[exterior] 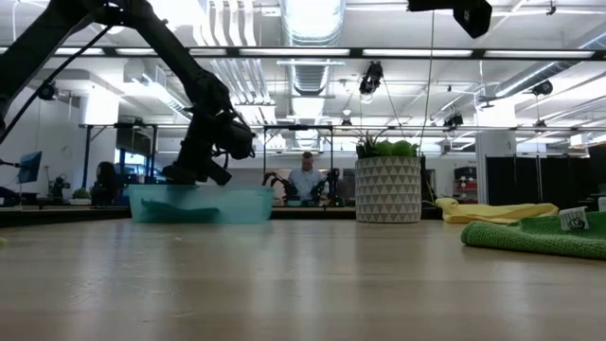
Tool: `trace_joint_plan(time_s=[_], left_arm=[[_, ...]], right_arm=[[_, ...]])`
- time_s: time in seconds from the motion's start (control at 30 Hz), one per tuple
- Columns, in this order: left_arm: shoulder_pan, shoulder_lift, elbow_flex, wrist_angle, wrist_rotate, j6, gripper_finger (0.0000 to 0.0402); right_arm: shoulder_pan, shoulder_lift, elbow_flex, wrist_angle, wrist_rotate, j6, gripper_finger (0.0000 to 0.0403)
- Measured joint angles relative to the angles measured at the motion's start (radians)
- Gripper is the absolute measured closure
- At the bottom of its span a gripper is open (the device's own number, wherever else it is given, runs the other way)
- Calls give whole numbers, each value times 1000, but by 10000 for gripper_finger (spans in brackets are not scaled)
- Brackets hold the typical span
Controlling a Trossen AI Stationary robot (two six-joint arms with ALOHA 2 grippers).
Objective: Fold microfiber towels
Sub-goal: Put the blue microfiber cloth into the blue bin
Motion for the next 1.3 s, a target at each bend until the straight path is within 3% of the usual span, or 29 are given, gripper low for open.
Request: trace_joint_plan(time_s=[0.23, 0.33, 0.43, 0.57, 0.67, 0.9, 1.3], left_arm=[[10, -42, 15, 69, -178, -17, 401], [18, -59, 21, 67, -199, -23, 401], [12, -100, 27, 76, -137, -24, 401], [0, -134, 20, 72, 130, -67, 401], [-32, -140, 23, 97, 216, -121, 401], [-153, -99, 22, 176, 258, -140, 401], [-242, -73, 26, 310, 296, -234, 401]], right_arm=[[0, 0, 17, 1, -1, 1, 357], [0, 0, 17, 0, 0, 0, 357], [0, 0, 17, 0, 0, -13, 357], [0, 0, 17, 0, 7, -30, 357], [0, 0, 17, 0, 22, -40, 357], [0, 0, 17, 0, 26, -46, 357], [0, 0, 16, -3, 17, -42, 357]])
